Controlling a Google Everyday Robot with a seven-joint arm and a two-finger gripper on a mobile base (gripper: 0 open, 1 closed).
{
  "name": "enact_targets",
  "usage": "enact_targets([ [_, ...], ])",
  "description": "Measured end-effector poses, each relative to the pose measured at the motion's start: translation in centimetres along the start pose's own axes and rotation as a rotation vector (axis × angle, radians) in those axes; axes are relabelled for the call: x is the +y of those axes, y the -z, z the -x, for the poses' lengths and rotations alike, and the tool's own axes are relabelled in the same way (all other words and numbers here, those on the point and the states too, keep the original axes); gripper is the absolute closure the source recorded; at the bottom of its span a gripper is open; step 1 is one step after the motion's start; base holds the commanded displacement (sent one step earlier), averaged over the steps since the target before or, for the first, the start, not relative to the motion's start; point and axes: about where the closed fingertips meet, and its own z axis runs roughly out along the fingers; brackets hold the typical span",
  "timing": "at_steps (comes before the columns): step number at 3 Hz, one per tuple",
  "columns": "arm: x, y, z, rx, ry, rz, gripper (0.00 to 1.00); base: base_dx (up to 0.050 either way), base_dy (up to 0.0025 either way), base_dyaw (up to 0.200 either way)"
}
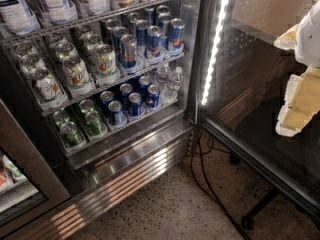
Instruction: Close right fridge door
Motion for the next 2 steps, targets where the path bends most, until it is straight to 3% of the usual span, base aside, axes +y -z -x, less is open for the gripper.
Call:
enact_targets([
  [1, 0.00, 0.00, 0.00, 0.000, 0.000, 0.000, 0.00, -0.039, 0.00252, -0.123],
  [2, 0.00, 0.00, 0.00, 0.000, 0.000, 0.000, 0.00, -0.050, -0.00001, 0.000],
])
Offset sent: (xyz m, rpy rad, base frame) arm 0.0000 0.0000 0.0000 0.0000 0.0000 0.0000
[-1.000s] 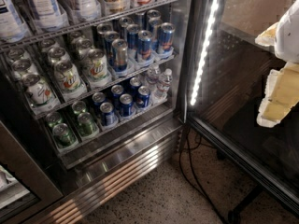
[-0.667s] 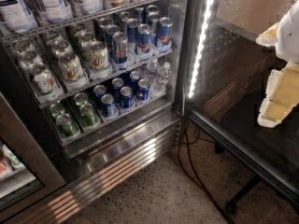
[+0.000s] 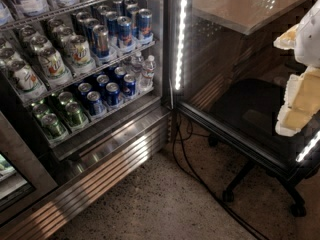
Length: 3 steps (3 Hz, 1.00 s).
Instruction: Close right fridge door
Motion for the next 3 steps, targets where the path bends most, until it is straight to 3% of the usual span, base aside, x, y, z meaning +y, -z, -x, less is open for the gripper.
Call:
enact_targets([
  [2, 0.00, 0.00, 0.00, 0.000, 0.000, 0.000, 0.00, -0.050, -0.00003, 0.000],
  [3, 0.00, 0.00, 0.00, 0.000, 0.000, 0.000, 0.00, -0.036, -0.00250, 0.136],
])
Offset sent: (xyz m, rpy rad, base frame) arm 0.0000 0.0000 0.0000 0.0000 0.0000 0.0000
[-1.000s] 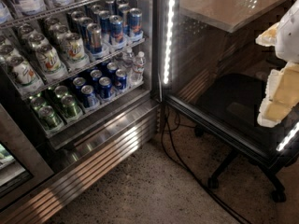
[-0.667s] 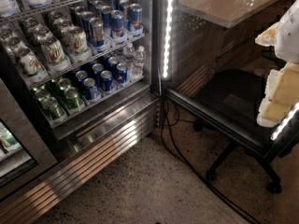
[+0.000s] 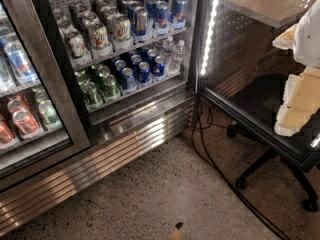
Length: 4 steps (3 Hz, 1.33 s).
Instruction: Close right fridge door
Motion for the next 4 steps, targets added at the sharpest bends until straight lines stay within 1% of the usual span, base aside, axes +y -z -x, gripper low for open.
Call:
enact_targets([
  [1, 0.00, 0.00, 0.00, 0.000, 0.000, 0.000, 0.00, -0.020, 0.00183, -0.182],
  [2, 0.00, 0.00, 0.00, 0.000, 0.000, 0.000, 0.00, 0.000, 0.00002, -0.200],
  [4, 0.00, 0.01, 0.00, 0.000, 0.000, 0.000, 0.00, 0.049, 0.00000, 0.000],
])
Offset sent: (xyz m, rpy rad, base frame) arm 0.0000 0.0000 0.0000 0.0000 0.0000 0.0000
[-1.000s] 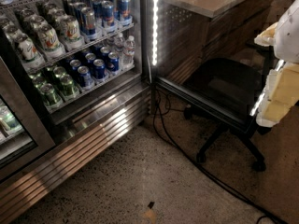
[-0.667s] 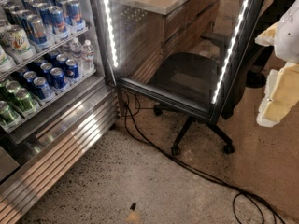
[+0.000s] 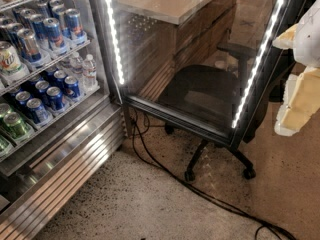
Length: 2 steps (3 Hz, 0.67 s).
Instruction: Close right fridge door
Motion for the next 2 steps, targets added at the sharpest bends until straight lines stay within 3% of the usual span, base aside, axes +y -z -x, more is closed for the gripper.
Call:
enact_targets([
  [1, 0.00, 0.00, 0.00, 0.000, 0.000, 0.000, 0.00, 0.000, 0.00000, -0.198],
  [2, 0.00, 0.00, -0.01, 0.000, 0.000, 0.000, 0.00, 0.000, 0.00000, 0.000],
])
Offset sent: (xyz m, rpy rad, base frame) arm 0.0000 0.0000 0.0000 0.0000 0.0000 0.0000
